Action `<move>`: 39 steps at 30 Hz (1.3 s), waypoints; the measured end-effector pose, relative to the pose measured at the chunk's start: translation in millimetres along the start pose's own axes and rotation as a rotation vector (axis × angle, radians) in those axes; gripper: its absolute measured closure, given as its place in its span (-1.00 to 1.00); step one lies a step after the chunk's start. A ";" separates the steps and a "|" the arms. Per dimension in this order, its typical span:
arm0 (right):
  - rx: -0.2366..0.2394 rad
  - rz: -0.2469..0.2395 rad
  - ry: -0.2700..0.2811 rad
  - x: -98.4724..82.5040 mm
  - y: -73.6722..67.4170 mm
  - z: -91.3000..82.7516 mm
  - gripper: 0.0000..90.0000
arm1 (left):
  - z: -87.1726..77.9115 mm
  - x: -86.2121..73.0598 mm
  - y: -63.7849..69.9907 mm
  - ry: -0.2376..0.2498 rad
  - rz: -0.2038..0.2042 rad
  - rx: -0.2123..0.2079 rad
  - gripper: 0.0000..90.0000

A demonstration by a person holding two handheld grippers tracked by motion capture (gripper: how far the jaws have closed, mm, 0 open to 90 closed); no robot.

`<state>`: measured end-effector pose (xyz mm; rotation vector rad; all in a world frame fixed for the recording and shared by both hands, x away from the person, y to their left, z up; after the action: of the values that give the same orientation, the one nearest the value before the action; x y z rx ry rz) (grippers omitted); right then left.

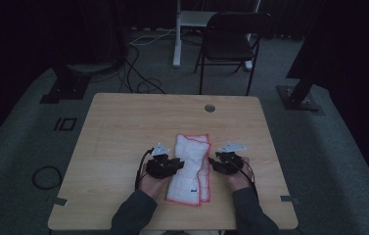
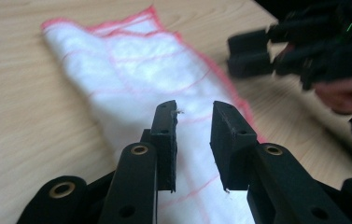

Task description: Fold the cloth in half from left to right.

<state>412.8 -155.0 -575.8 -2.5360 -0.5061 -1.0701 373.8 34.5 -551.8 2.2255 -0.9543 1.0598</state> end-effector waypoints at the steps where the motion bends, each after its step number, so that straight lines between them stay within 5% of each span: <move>1: -0.003 0.008 0.007 2.1 0.5 1.0 0.31 | -1.2 -3.6 -1.5 -0.004 -0.001 0.009 0.59; 10: -0.023 0.027 0.021 24.5 -1.6 18.1 0.35 | -5.7 -33.3 -11.1 -0.051 -0.028 0.046 0.55; 24: -0.040 0.064 -0.051 38.3 9.4 66.5 0.36 | -1.4 -42.0 -7.5 -0.071 -0.033 0.038 0.56; 29: -0.040 0.042 -0.060 42.5 9.4 66.5 0.90 | -1.9 -41.6 -6.9 -0.067 -0.030 0.035 0.56; 39: -0.050 -0.003 -0.003 69.6 5.7 58.8 0.93 | -3.3 -38.8 -3.9 -0.058 -0.029 0.025 0.55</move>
<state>496.8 -120.9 -564.4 -2.5814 -0.4904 -1.0934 357.7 54.0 -581.8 2.2950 -0.9354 1.0044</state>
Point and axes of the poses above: each handheld gripper's, and its own axes: z roughly forward along the jaws, x roughly out of its top, y roughly to its right, the point moved 8 cm from there along z, roughly forward along the jaws, and after that the axes turned 12 degrees about z, right-handed, at the moved point
